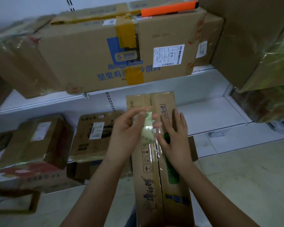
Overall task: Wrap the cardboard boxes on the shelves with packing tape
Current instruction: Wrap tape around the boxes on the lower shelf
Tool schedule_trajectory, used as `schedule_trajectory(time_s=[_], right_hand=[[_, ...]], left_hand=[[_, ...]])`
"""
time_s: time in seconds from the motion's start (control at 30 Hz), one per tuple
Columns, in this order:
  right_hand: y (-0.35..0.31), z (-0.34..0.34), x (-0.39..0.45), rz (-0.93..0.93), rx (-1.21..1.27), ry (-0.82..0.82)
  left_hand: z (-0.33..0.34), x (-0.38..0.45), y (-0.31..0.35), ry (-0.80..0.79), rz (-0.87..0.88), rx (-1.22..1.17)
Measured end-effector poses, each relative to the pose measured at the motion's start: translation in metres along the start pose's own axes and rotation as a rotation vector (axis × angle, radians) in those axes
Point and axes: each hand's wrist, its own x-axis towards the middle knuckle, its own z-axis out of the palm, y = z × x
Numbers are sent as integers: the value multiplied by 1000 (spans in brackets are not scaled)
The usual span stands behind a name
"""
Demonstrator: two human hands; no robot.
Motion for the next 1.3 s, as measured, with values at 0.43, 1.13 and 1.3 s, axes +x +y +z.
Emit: schedule_trajectory(time_s=[0.43, 1.13, 1.3], right_hand=[[-11, -7, 2, -126, 154, -137], [-54, -40, 17, 308, 395, 124], [-52, -51, 45, 339, 337, 103]], left_hand=[[20, 72, -36, 19, 2, 141], [30, 175, -42, -304, 254, 267], [30, 193, -40, -272, 236, 378]])
